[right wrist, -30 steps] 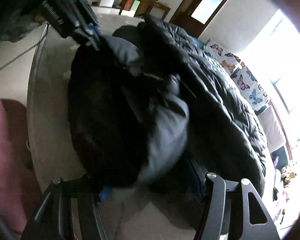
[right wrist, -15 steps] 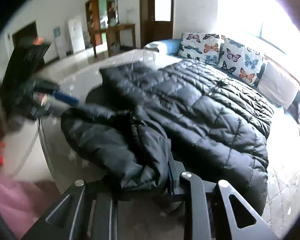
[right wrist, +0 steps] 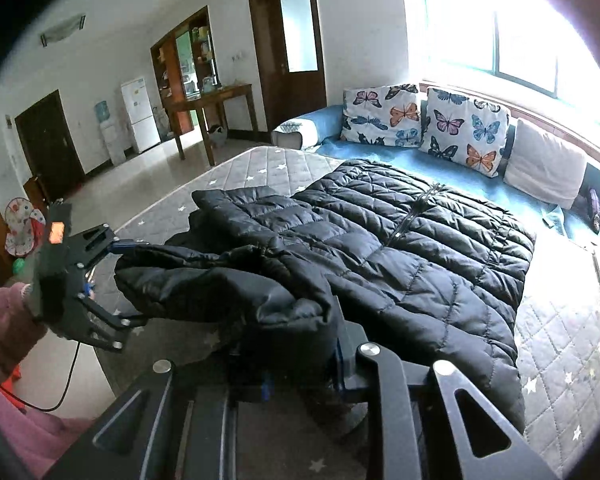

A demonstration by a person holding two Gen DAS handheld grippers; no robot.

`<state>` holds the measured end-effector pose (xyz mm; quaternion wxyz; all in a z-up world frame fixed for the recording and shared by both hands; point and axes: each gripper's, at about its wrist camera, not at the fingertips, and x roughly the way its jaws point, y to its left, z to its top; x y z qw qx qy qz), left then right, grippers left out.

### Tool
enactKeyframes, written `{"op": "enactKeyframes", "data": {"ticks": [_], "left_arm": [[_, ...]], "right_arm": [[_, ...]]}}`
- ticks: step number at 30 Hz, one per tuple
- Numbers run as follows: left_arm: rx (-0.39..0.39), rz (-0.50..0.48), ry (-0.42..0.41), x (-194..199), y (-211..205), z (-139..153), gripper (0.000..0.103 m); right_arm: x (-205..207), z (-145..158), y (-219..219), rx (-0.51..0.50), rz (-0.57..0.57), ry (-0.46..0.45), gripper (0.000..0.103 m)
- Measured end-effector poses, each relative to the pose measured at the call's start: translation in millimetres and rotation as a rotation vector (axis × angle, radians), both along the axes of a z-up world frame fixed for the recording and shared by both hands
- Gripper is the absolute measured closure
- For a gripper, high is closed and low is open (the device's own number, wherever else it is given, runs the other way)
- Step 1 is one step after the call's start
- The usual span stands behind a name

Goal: Fold large clothes

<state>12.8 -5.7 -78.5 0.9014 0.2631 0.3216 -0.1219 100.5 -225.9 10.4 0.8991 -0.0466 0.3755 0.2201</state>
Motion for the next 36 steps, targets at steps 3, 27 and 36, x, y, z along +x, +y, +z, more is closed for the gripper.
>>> {"op": "enactKeyframes", "data": {"ticks": [3,27,36], "left_arm": [[0.037,0.006,-0.027,11,-1,-10,0.011],[-0.098,0.0,-0.117,-91,15,31,0.063],[-0.16,0.038,-0.113,-105,29,45,0.063]], "right_arm": [[3,1,-2,0.0,0.001,0.0,0.079],[-89,32,-3,-0.006,0.068,-0.109,0.082],[-83,31,-3,0.013,0.08,-0.136,0.082]]}}
